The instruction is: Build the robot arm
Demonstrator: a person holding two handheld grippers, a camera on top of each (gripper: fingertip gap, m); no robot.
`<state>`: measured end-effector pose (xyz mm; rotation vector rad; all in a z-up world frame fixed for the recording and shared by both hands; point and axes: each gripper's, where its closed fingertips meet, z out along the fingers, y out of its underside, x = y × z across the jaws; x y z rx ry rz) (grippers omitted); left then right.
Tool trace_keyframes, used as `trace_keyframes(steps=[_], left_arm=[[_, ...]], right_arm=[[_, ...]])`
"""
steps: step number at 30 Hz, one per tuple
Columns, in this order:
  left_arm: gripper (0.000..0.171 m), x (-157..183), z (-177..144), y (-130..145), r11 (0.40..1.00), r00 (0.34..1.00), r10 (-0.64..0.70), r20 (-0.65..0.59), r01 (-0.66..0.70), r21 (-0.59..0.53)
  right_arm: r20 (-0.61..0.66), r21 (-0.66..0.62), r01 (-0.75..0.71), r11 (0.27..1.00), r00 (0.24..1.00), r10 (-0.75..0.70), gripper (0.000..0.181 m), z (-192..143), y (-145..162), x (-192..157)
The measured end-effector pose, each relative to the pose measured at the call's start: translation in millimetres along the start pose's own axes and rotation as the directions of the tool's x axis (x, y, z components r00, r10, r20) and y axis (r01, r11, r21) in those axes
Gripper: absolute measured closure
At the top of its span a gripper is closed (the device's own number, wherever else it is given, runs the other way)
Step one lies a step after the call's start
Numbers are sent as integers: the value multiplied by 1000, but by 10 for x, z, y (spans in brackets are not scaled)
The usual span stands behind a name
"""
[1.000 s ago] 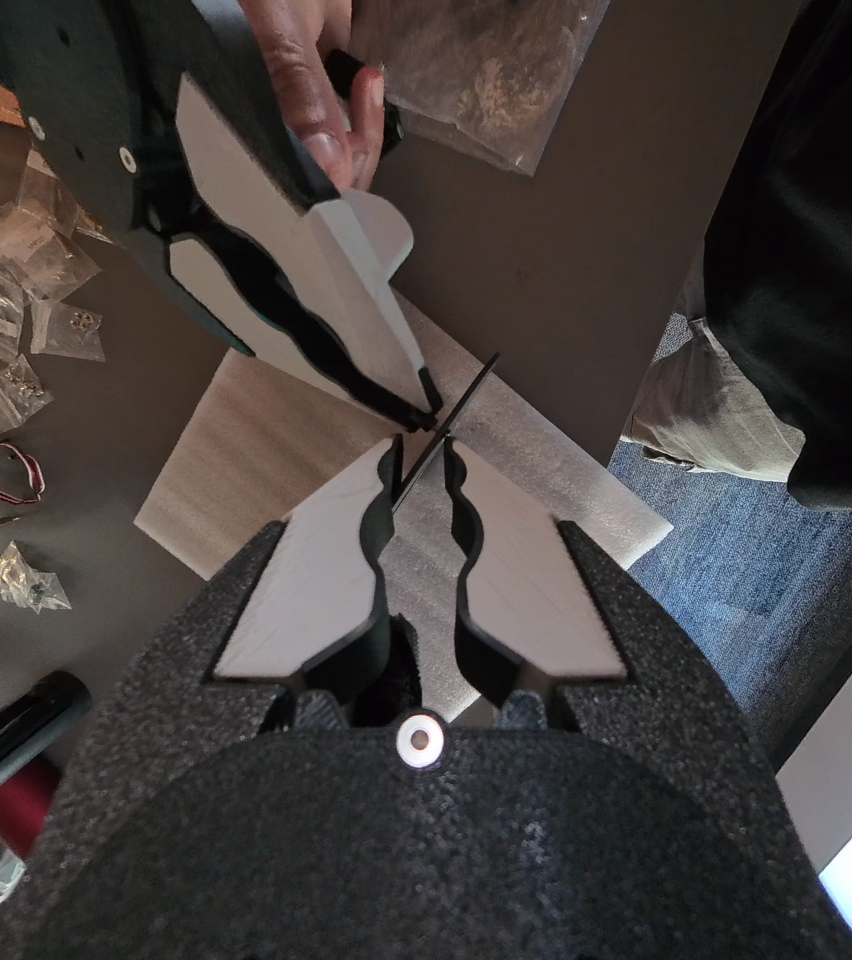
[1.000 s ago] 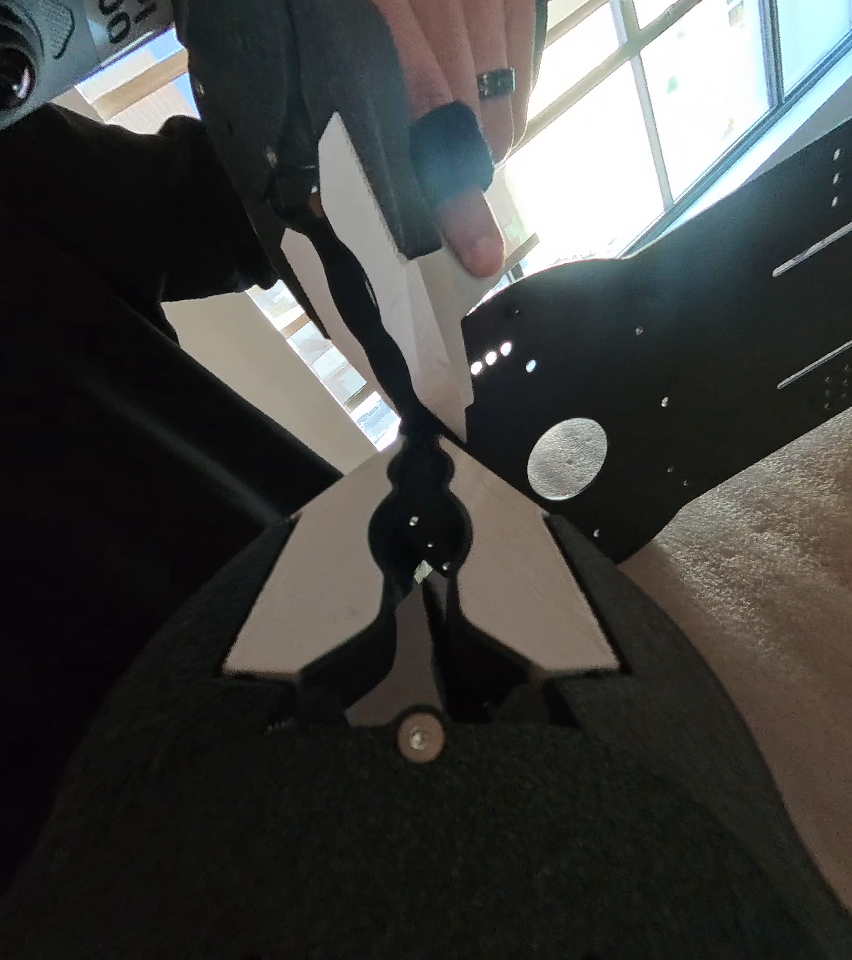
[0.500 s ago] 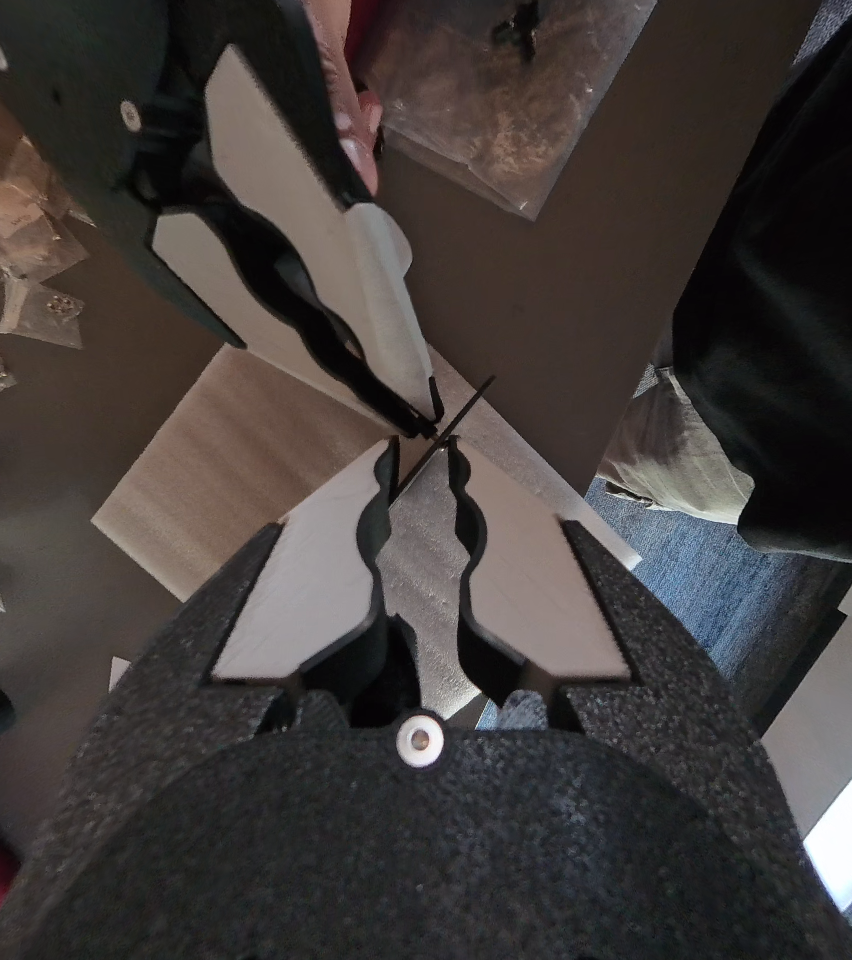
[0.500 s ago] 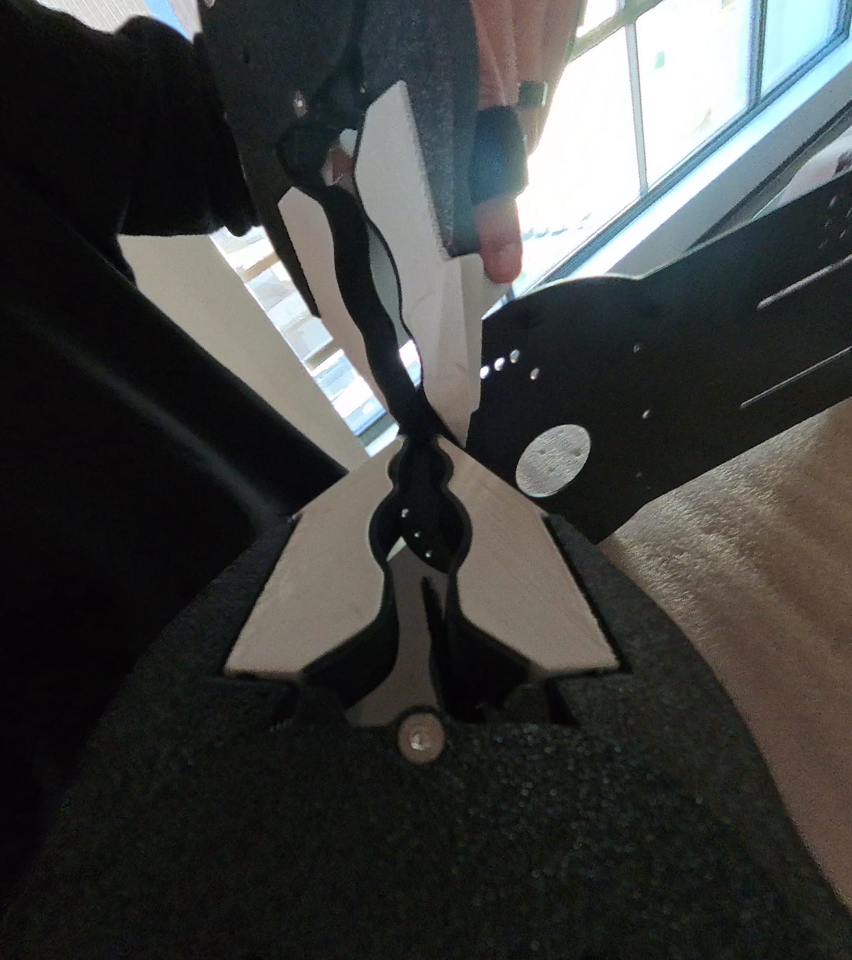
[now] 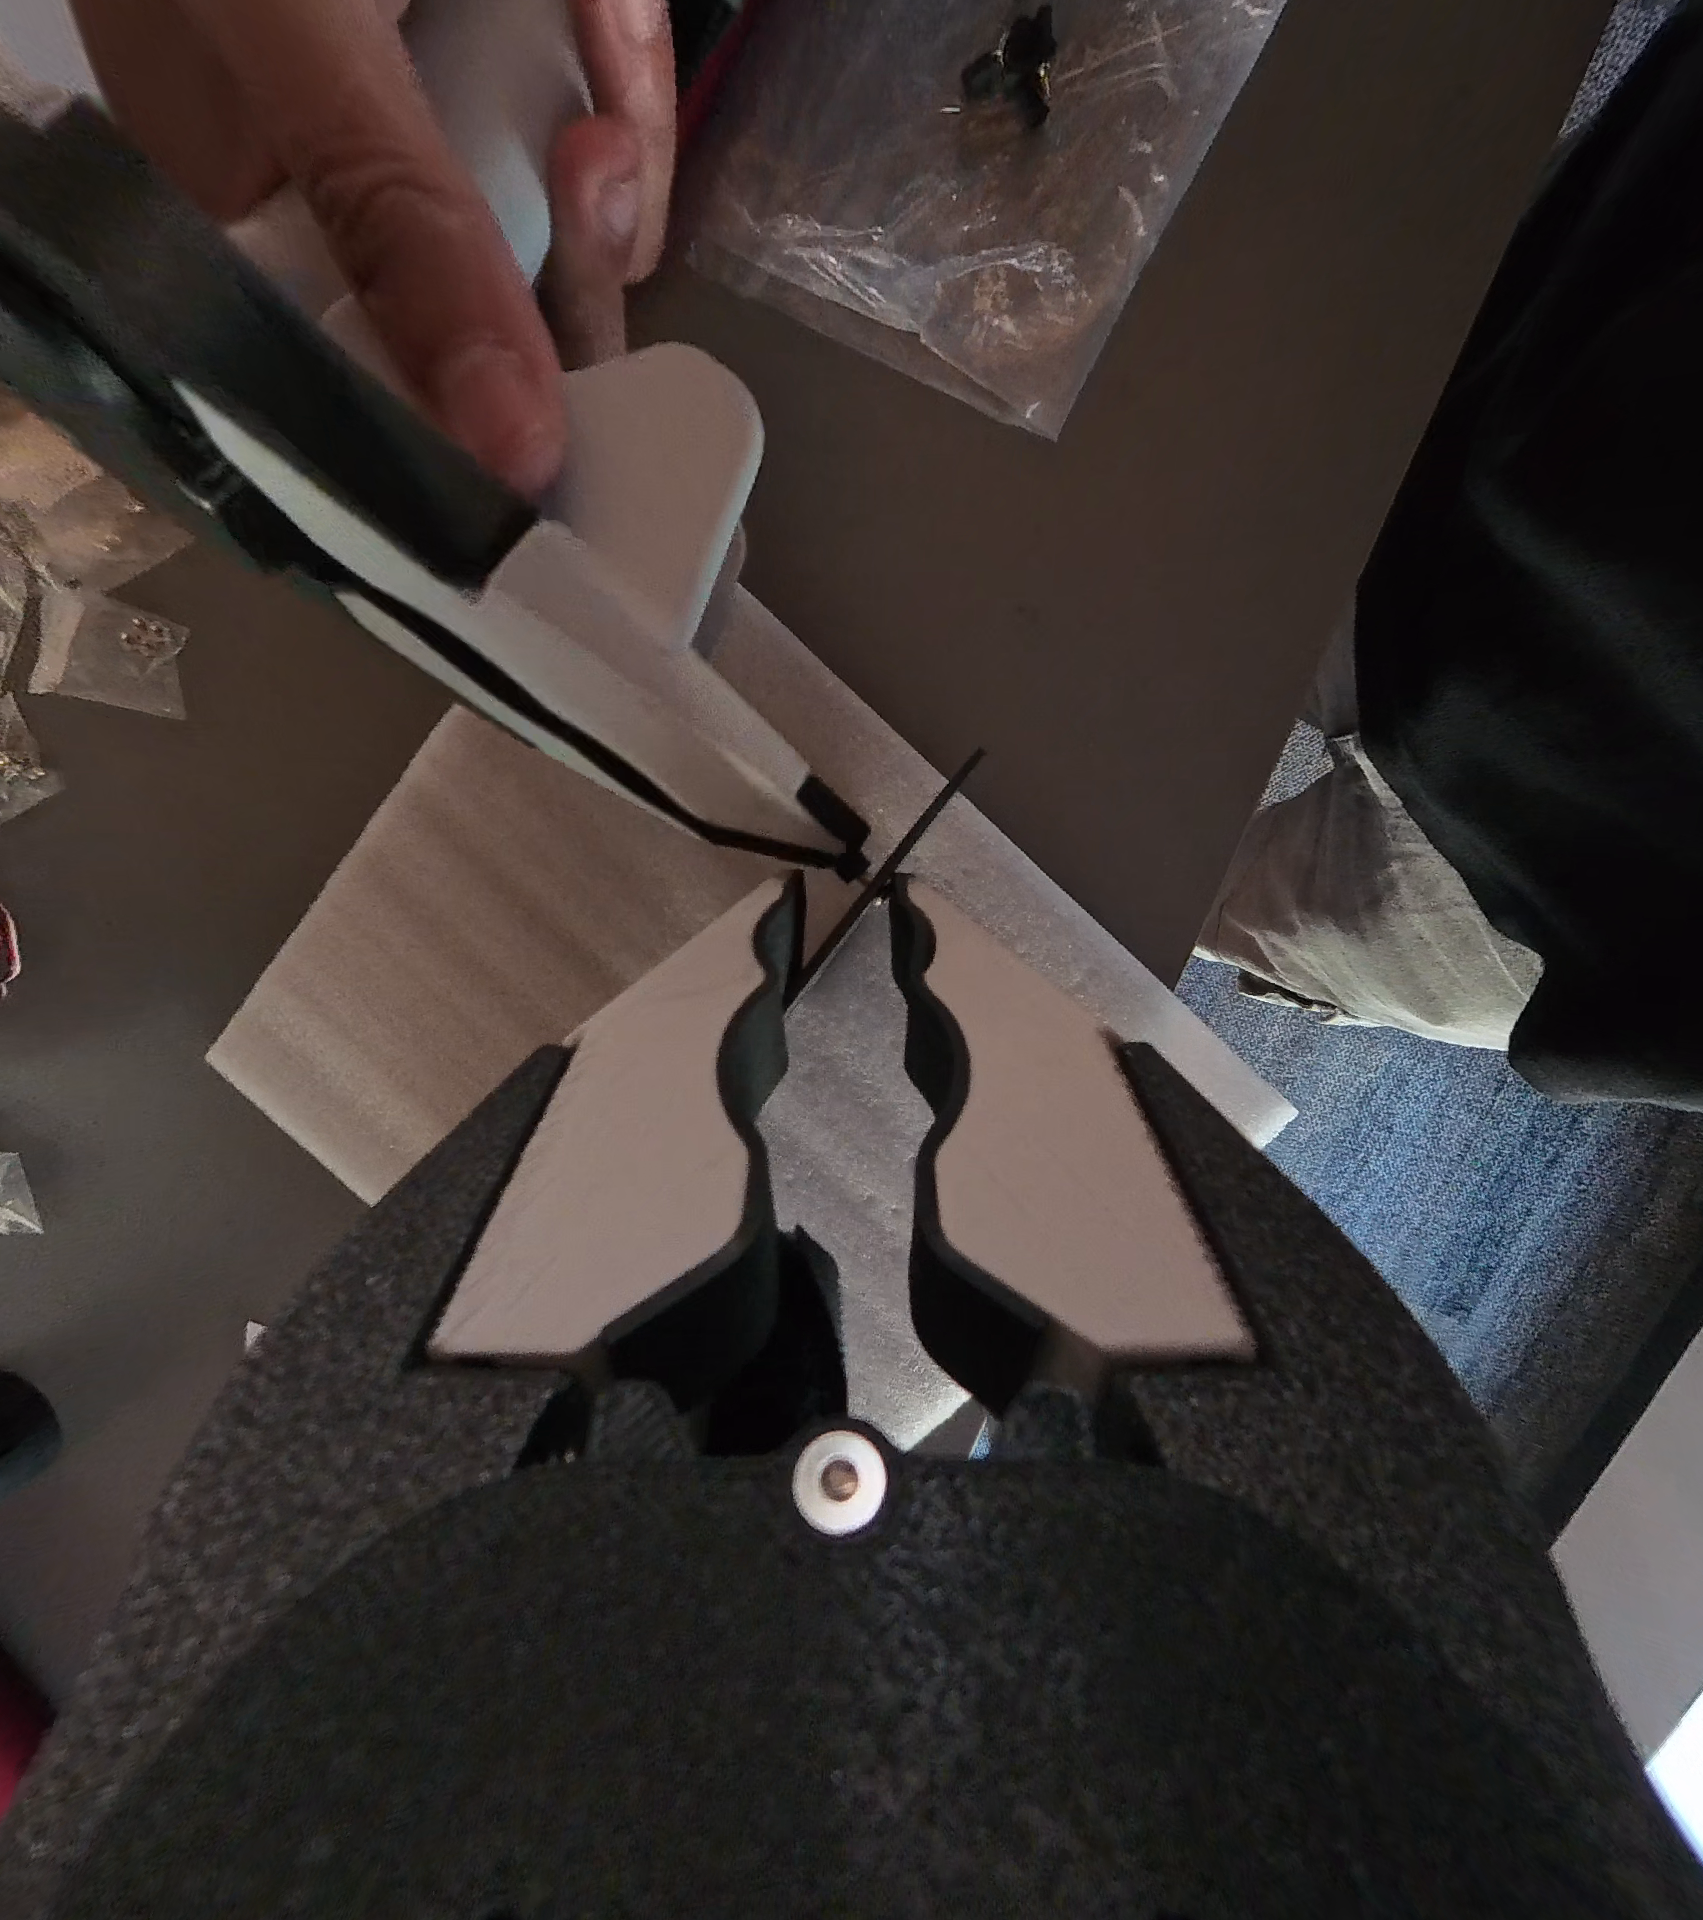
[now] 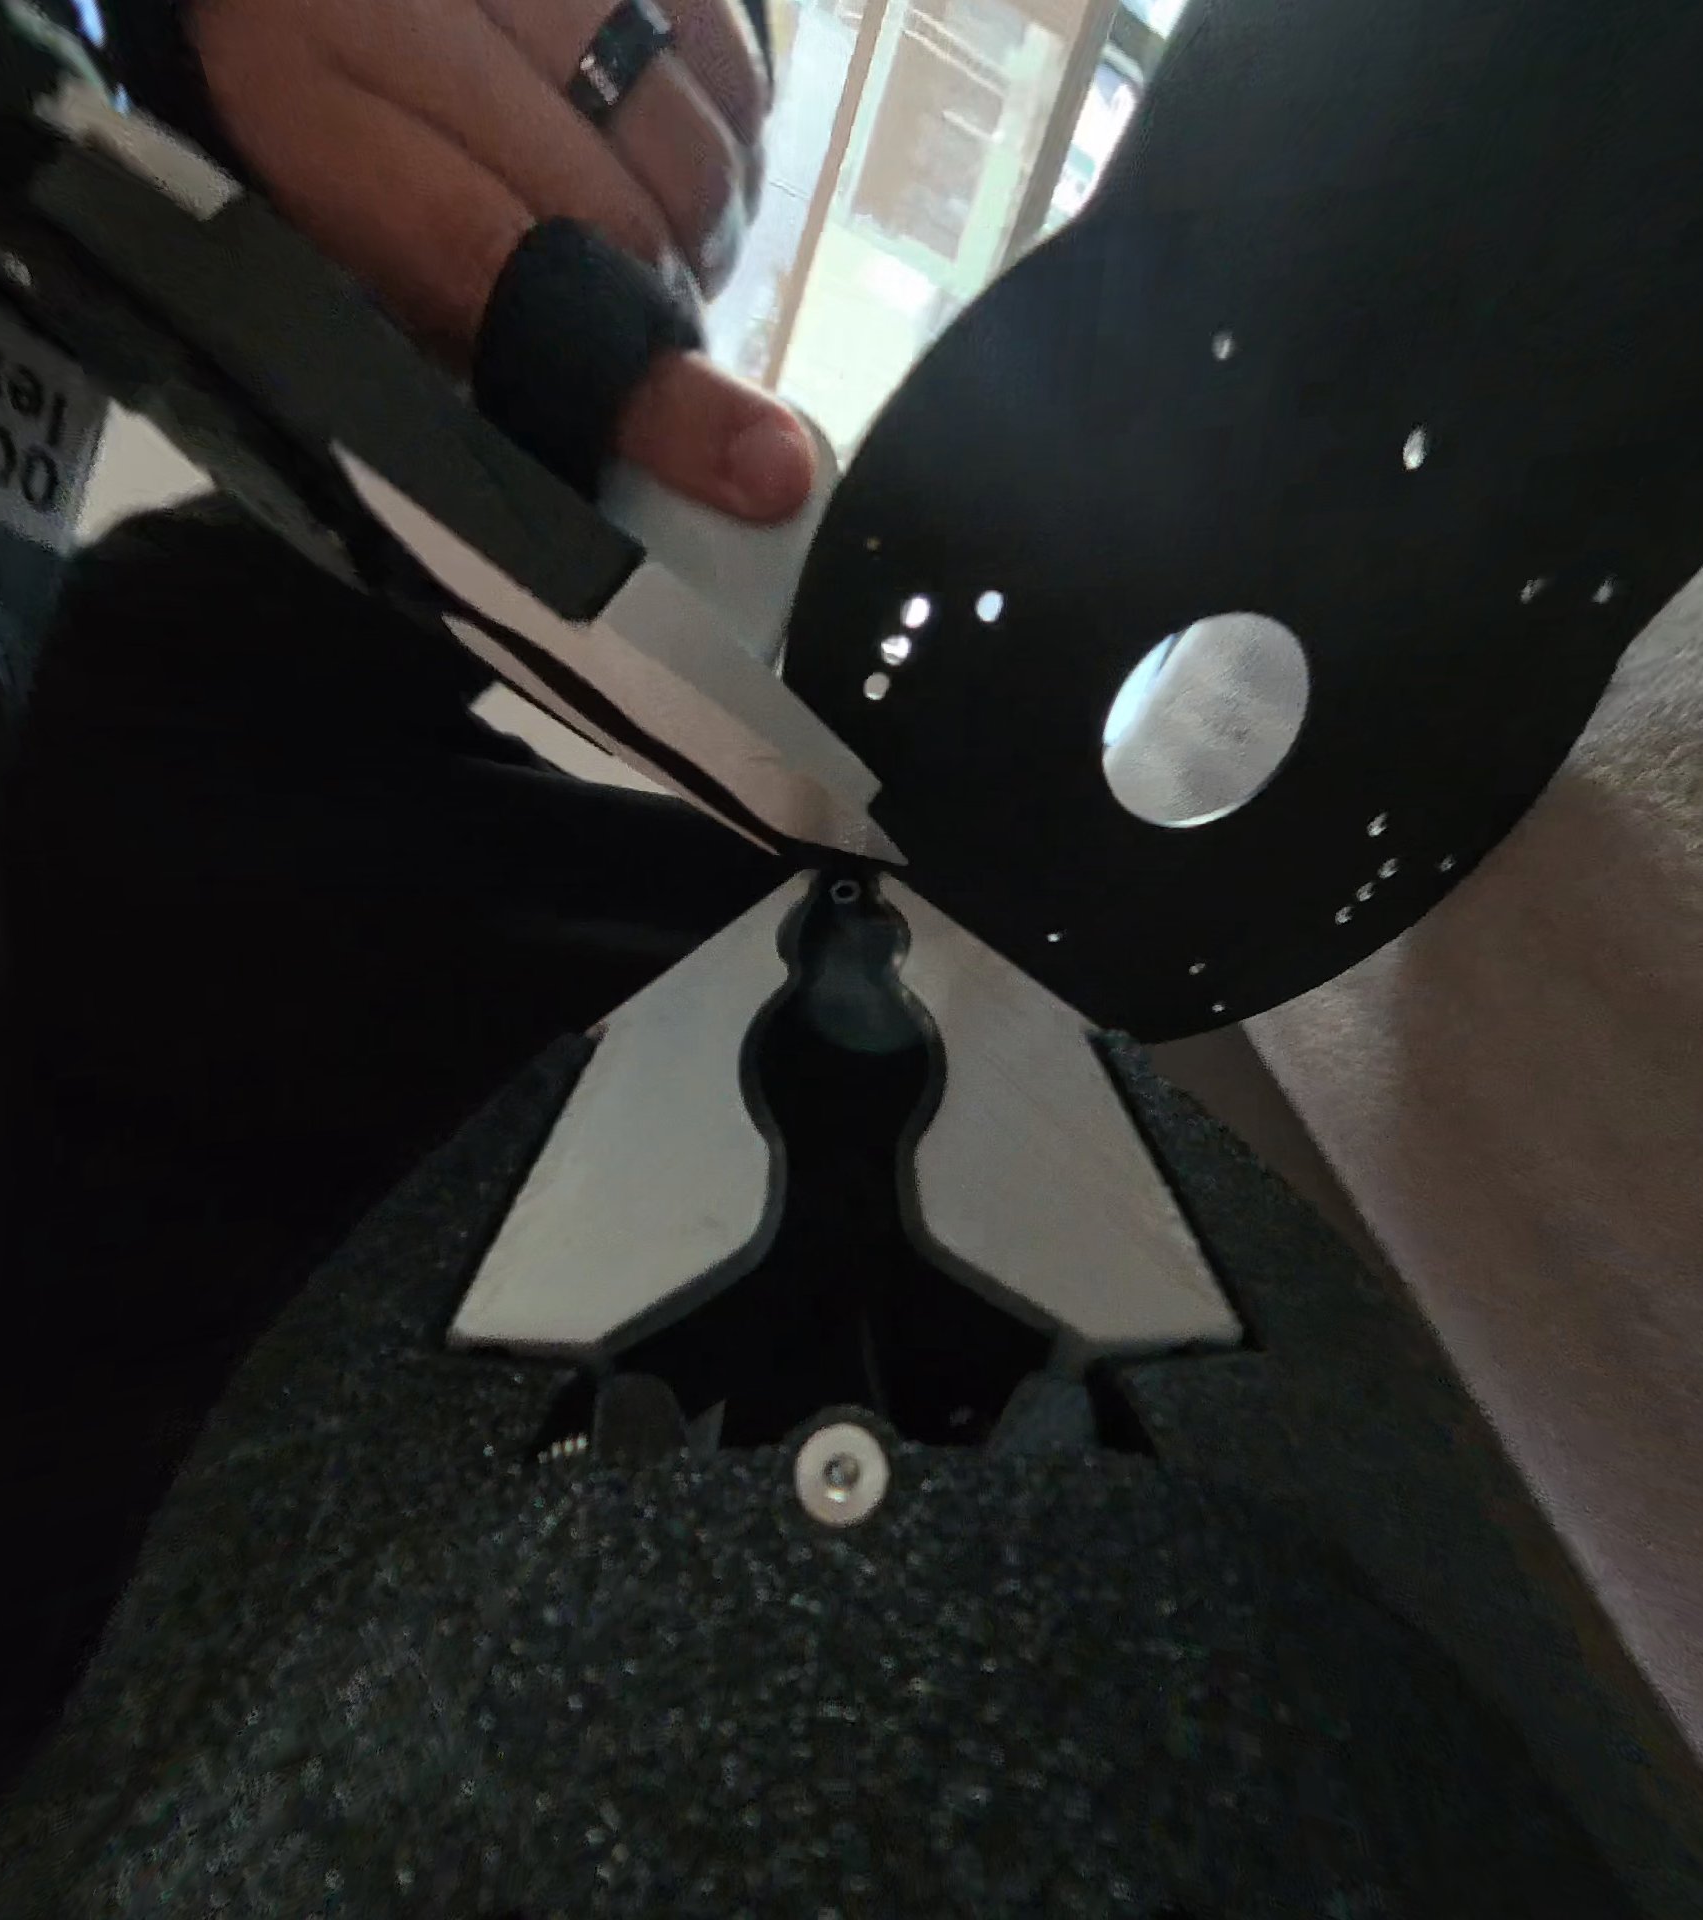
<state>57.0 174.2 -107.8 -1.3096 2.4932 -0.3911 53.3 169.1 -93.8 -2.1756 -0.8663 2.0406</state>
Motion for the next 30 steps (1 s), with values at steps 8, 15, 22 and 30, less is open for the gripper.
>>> trace_keyframes(steps=[8, 15, 22, 30], left_arm=[[155, -17, 0, -4, 1000, 1000, 18, 6, -18, 9], [152, -69, 20, -4, 999, 998, 39, 43, -39, -2], [154, -75, 22, -14, 1000, 1000, 25, 15, -25, -5], [154, -68, 23, -24, 1000, 1000, 15, 8, -15, 8]], right_arm=[[-152, 18, 375, 927, 917, -369, 179, -13, -19, 9], [-283, -55, 771, 635, 598, -750, 176, -64, -21, 25], [-304, -171, 940, 294, 234, -923, 177, -82, -36, 38], [-215, -73, 810, 581, 556, -803, 176, -80, -7, 42]])
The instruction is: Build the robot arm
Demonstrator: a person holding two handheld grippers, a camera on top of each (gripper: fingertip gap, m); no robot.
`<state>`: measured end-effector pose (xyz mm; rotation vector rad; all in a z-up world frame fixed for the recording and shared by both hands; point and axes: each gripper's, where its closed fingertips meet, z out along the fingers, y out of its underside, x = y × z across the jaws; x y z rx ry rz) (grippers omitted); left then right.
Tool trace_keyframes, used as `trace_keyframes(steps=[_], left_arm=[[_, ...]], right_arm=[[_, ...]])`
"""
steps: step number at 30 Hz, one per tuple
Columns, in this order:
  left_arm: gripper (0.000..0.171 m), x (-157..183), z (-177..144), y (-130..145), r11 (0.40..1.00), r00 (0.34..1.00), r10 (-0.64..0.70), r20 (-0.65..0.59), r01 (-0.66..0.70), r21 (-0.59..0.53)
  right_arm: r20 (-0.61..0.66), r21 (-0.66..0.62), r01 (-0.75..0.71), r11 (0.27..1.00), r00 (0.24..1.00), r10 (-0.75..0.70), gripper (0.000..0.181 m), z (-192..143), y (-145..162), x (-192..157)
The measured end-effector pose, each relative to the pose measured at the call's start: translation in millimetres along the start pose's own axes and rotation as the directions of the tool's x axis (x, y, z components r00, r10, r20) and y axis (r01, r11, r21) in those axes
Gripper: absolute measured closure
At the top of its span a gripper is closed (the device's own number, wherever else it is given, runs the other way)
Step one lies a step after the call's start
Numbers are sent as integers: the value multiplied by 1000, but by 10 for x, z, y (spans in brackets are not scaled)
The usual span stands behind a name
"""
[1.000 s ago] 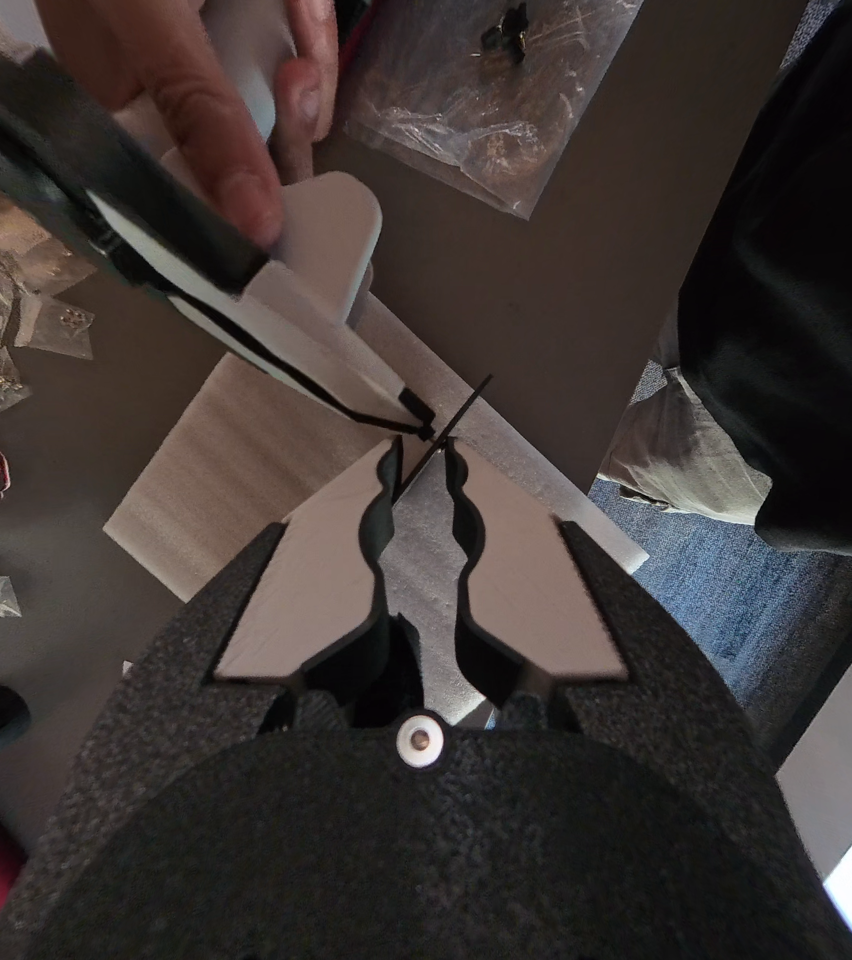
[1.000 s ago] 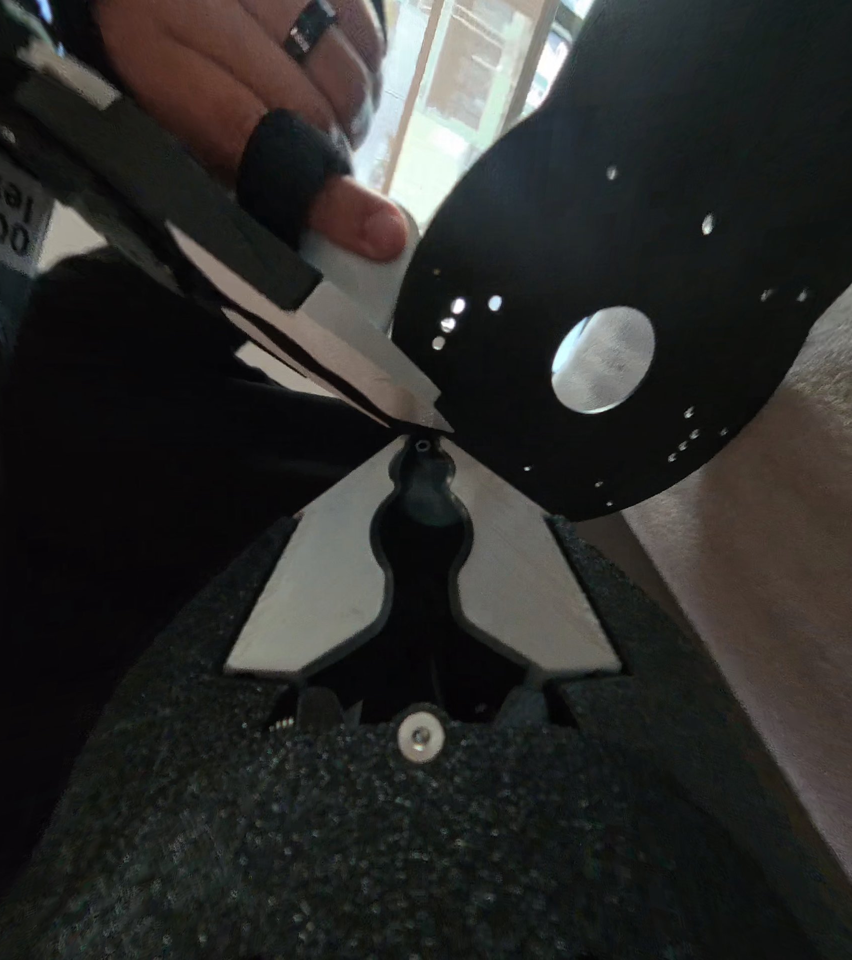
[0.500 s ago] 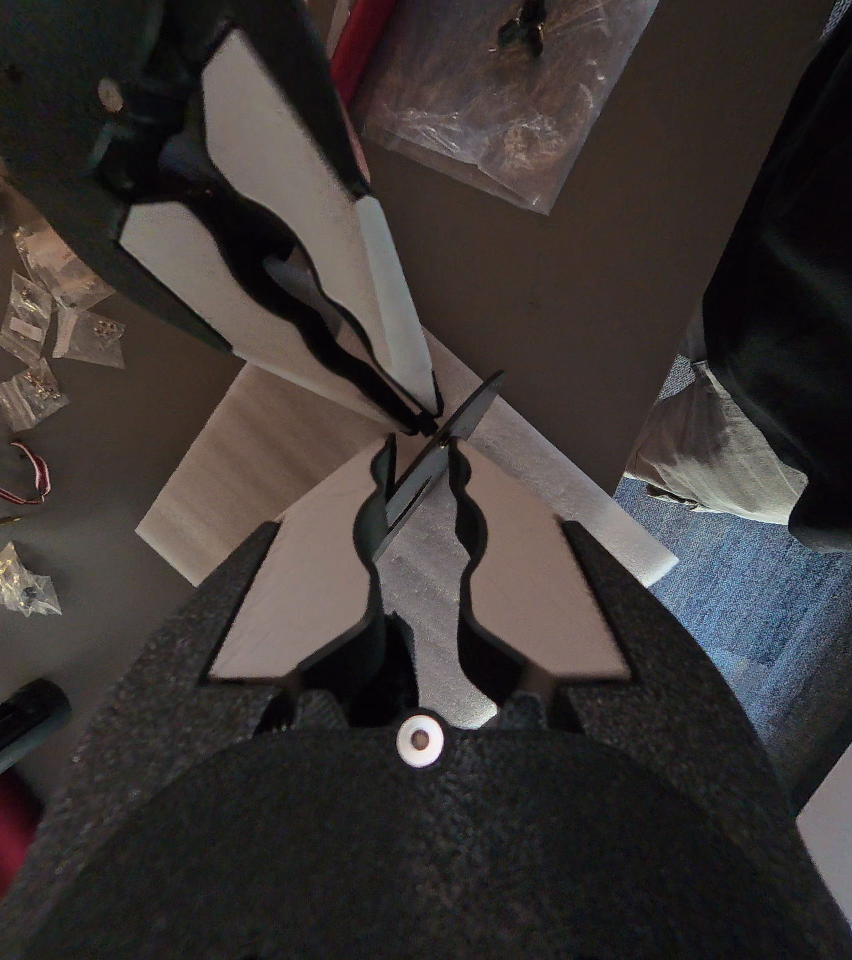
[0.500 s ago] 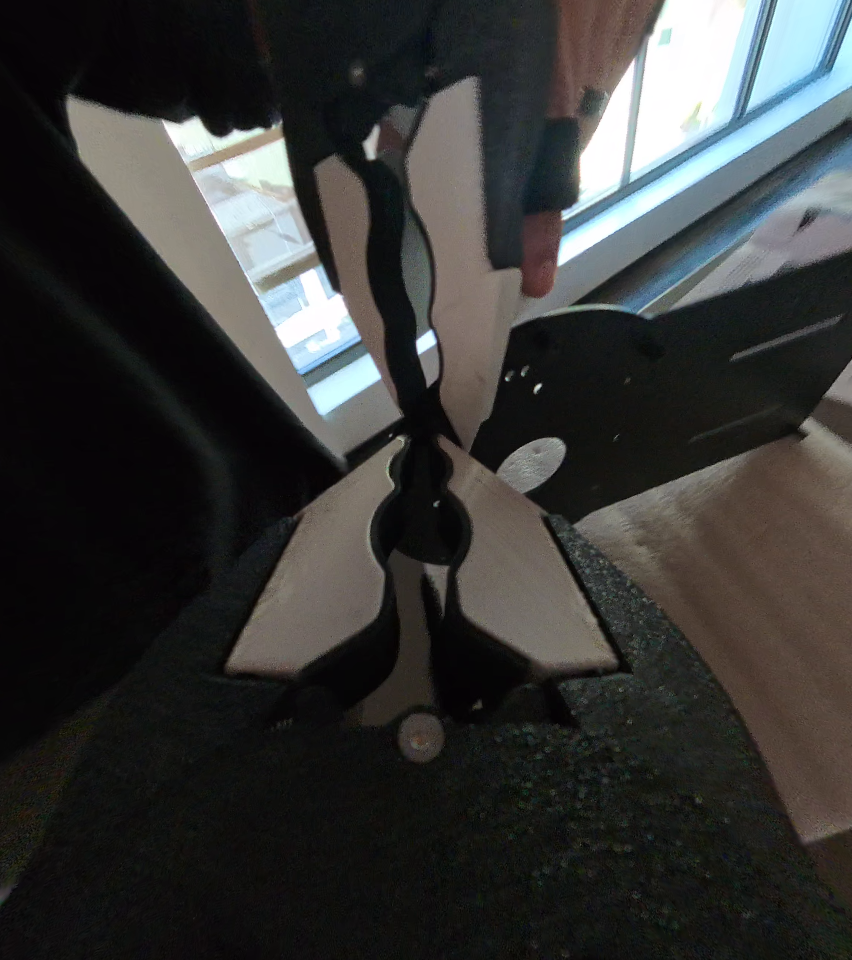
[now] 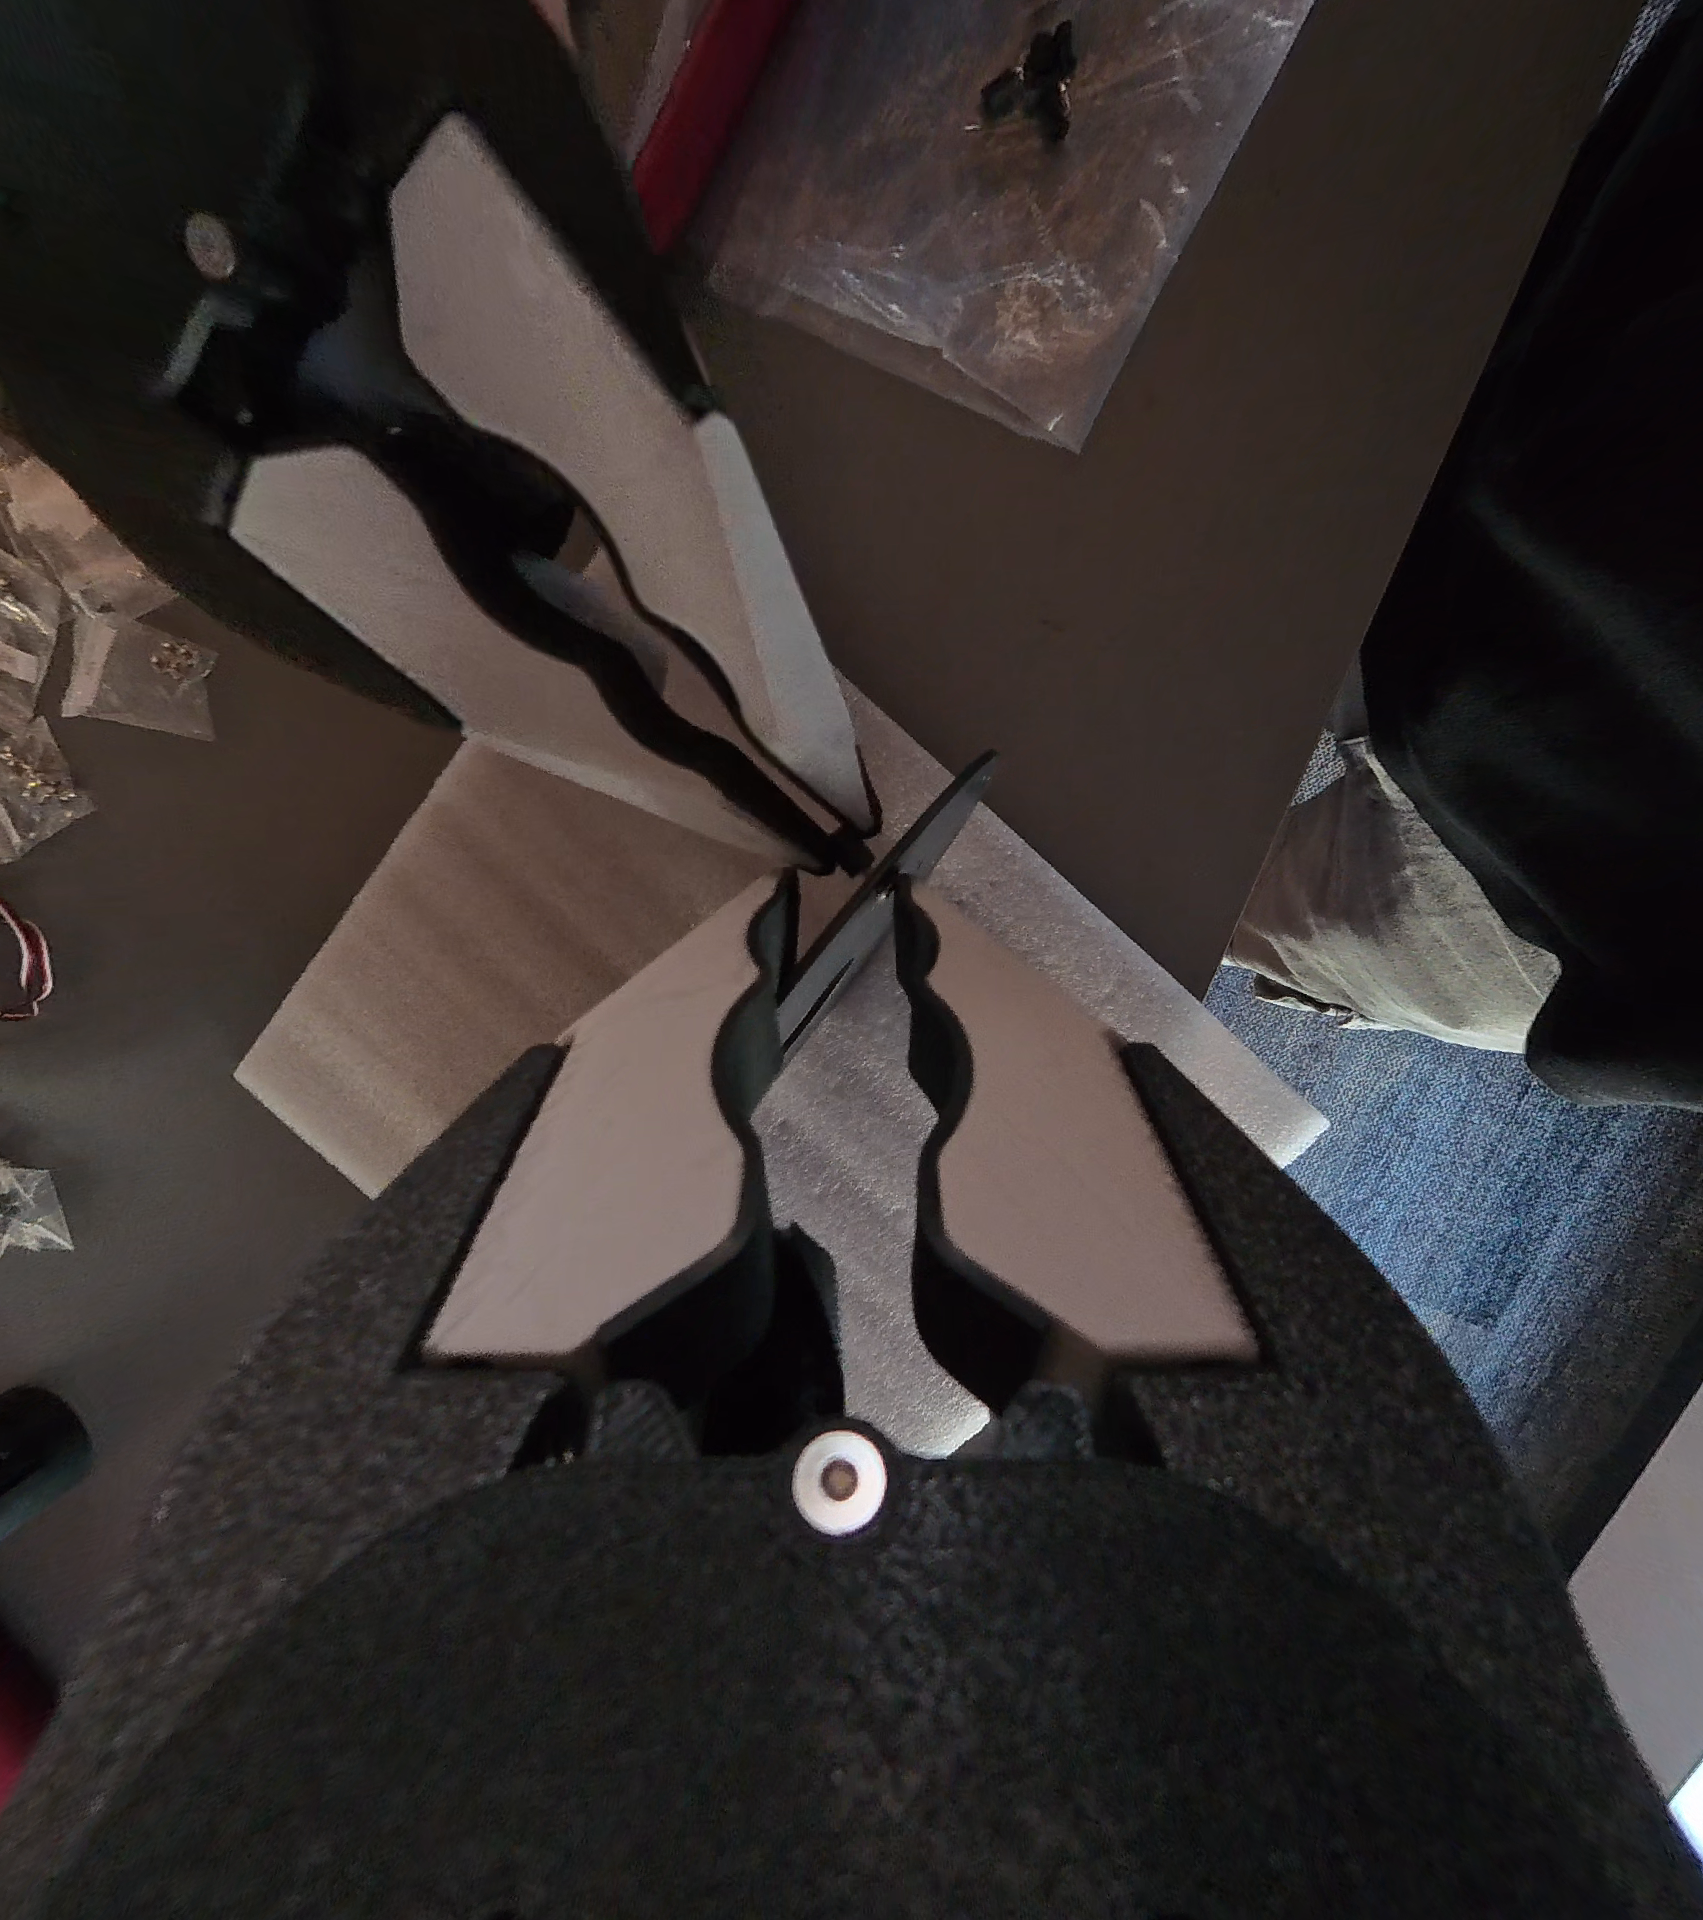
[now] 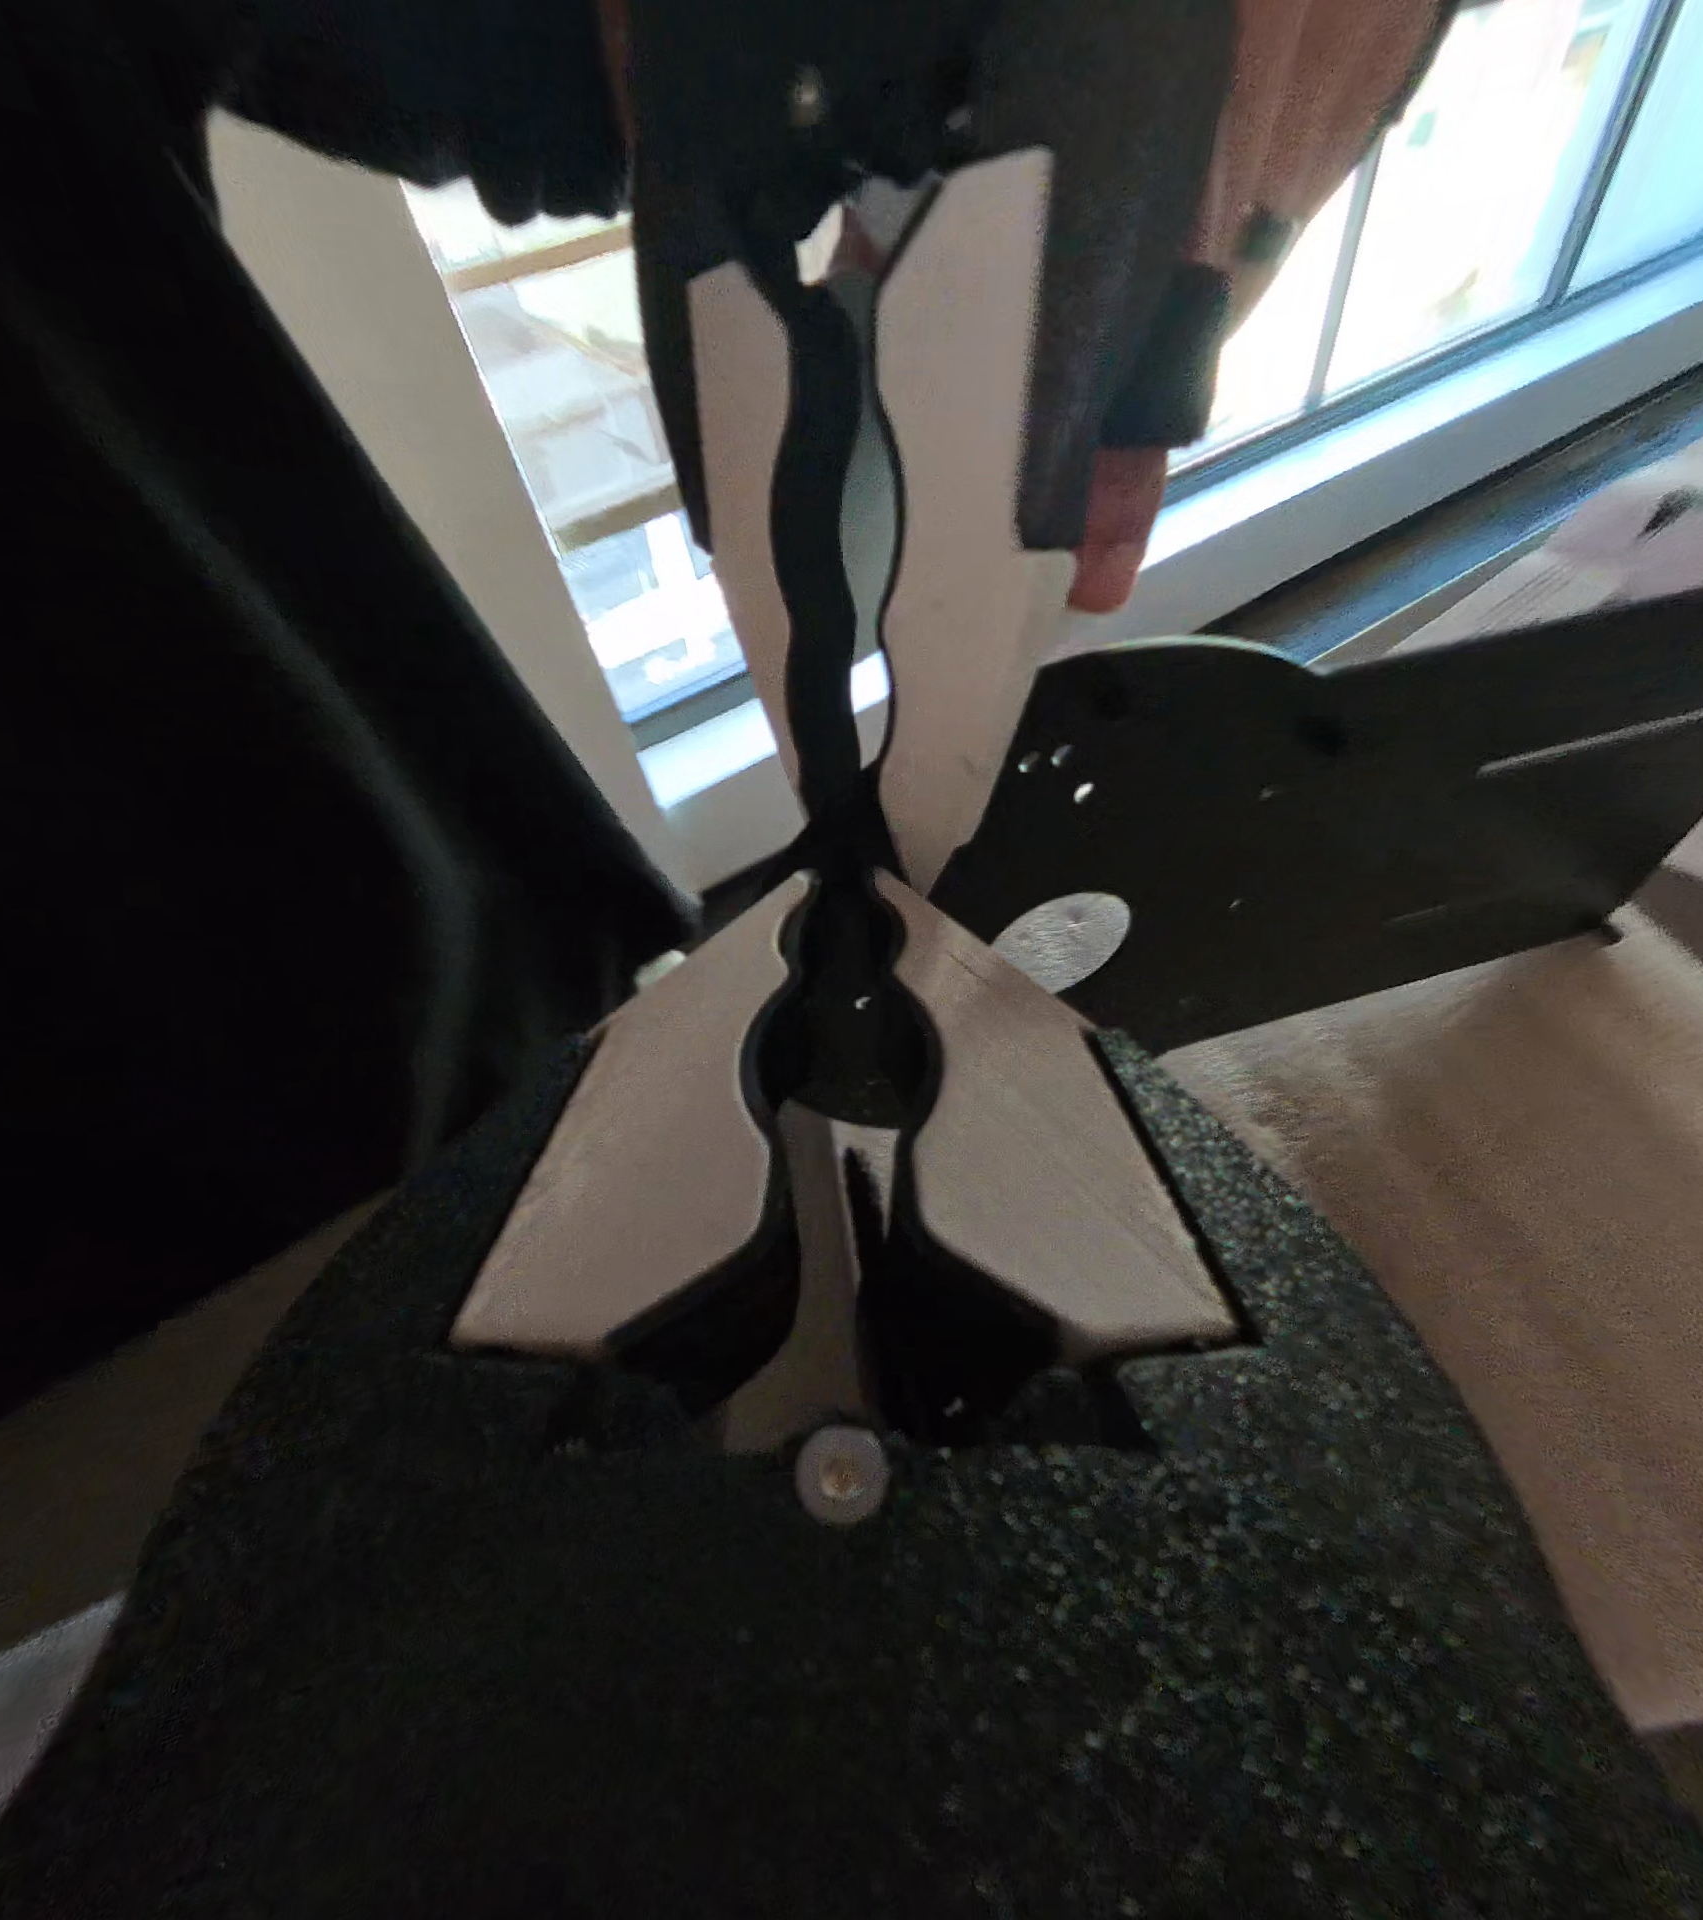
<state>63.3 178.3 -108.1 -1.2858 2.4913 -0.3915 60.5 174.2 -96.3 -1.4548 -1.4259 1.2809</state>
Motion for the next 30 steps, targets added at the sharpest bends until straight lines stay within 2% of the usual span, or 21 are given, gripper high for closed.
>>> trace_keyframes(steps=[2, 4, 6, 8, 10, 13, 15, 17, 18, 19, 20, 23, 26, 27, 29, 30], left_arm=[[154, 1, -2, 1, 1000, 1000, -2, -1, 2, 2], [154, 5, -6, 5, 1000, 1000, -1, 0, 1, 3], [155, 16, -12, 11, 1000, 1000, -1, -2, 1, 2], [155, 24, -13, 14, 1000, 1000, 1, -2, -1, 3], [154, 22, -13, 10, 1000, 1000, -1, -2, 1, 7], [153, 14, -10, 0, 1000, 1000, -8, -1, 8, 14], [152, 7, -6, -5, 1000, 1000, -6, 10, 5, 22], [152, 9, -5, -3, 1000, 1000, -5, 11, 5, 18], [153, 10, -6, -1, 1000, 1000, -6, 7, 6, 15], [154, 7, -8, 0, 1000, 1000, -10, 3, 10, 15], [154, 10, -12, 1, 1000, 1000, -13, -3, 13, 16], [154, 13, -13, -1, 1000, 1000, -17, -5, 17, 20], [154, 12, -12, -1, 1000, 1000, -23, -11, 23, 17], [154, 8, -13, -3, 999, 1000, -28, -11, 28, 19], [155, 37, -24, 3, 999, 999, -40, -33, 40, 20], [156, 49, -31, 7, 999, 998, -43, -41, 44, 21]], right_arm=[[24, 2, -50, 999, 998, 50, 176, 3, -1, -2], [-25, 0, 98, 995, 995, -97, 177, 9, -12, 8], [-96, -23, 275, 961, 956, -276, 176, 22, -19, 17], [-128, -61, 322, 945, 936, -327, 176, 28, -20, 15], [-134, -75, 302, 950, 941, -310, 176, 24, -19, 15], [-56, -46, 55, 997, 997, -58, 179, 13, -13, 1], [-10, -22, -51, 998, 999, 50, 176, 2, -13, 1], [1, -10, -41, 999, 999, 41, 176, 3, -9, -2], [-11, -14, 19, 1000, 1000, -19, 176, 4, -9, 2], [-53, -28, 167, 986, 984, -169, 177, 6, -13, 14], [-97, -55, 310, 949, 944, -314, 177, 10, -17, 23], [-129, -130, 414, 901, 894, -429, 177, 7, -14, 27], [-179, -194, 555, 809, 790, -586, 178, 3, -14, 41], [-200, -244, 632, 735, 709, -676, 178, -4, -17, 52], [-251, -372, 752, 544, 483, -839, 177, -52, -66, 77], [-265, -388, 765, 514, 441, -857, 177, -84, -96, 58]])
